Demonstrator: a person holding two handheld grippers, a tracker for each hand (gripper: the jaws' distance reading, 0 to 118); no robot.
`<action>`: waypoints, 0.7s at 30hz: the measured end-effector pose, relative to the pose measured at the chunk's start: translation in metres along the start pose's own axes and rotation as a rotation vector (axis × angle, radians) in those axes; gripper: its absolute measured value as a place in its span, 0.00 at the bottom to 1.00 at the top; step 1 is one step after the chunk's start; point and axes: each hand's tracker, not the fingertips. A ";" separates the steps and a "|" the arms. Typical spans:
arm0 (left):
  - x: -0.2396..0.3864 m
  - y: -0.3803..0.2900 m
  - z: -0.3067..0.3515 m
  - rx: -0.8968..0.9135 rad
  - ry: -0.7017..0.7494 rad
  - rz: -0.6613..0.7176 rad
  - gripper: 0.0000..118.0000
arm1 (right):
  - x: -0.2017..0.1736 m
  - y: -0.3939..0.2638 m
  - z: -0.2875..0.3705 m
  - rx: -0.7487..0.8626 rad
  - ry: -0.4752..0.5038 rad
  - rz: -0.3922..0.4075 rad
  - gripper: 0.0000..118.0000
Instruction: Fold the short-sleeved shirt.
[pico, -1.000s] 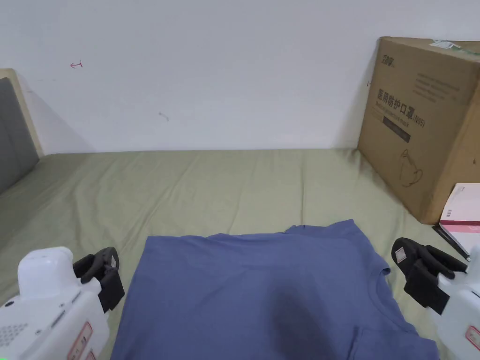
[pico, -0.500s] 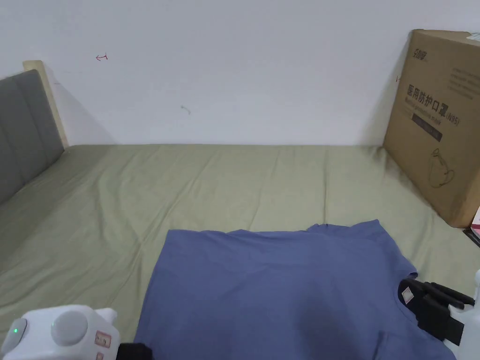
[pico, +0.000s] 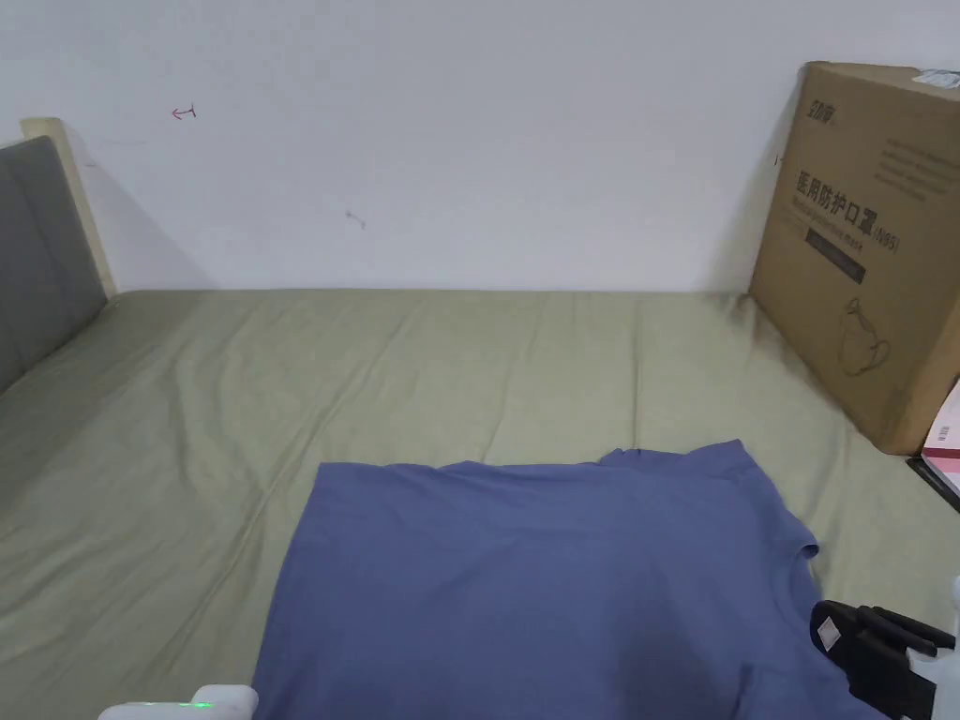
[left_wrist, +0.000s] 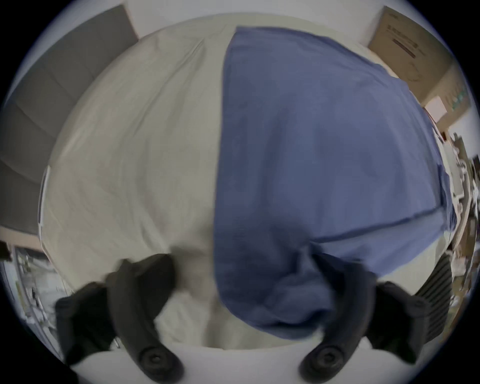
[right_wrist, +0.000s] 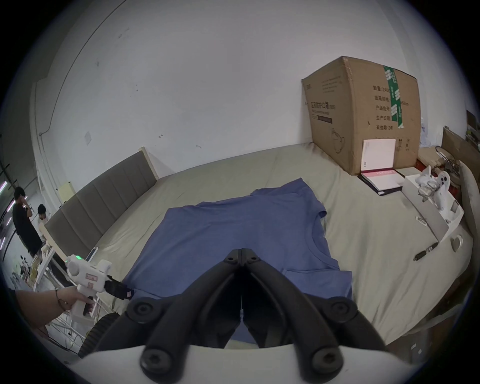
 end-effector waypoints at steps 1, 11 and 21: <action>0.005 -0.001 0.009 0.037 -0.006 -0.040 0.63 | 0.005 -0.001 0.000 -0.004 -0.011 -0.012 0.00; -0.026 0.004 0.045 0.156 -0.219 0.119 0.02 | 0.090 -0.014 -0.047 -0.429 -0.128 -0.223 0.99; -0.032 -0.002 0.040 0.125 -0.237 0.158 0.02 | 0.131 -0.076 -0.084 -0.720 -0.311 -0.130 0.79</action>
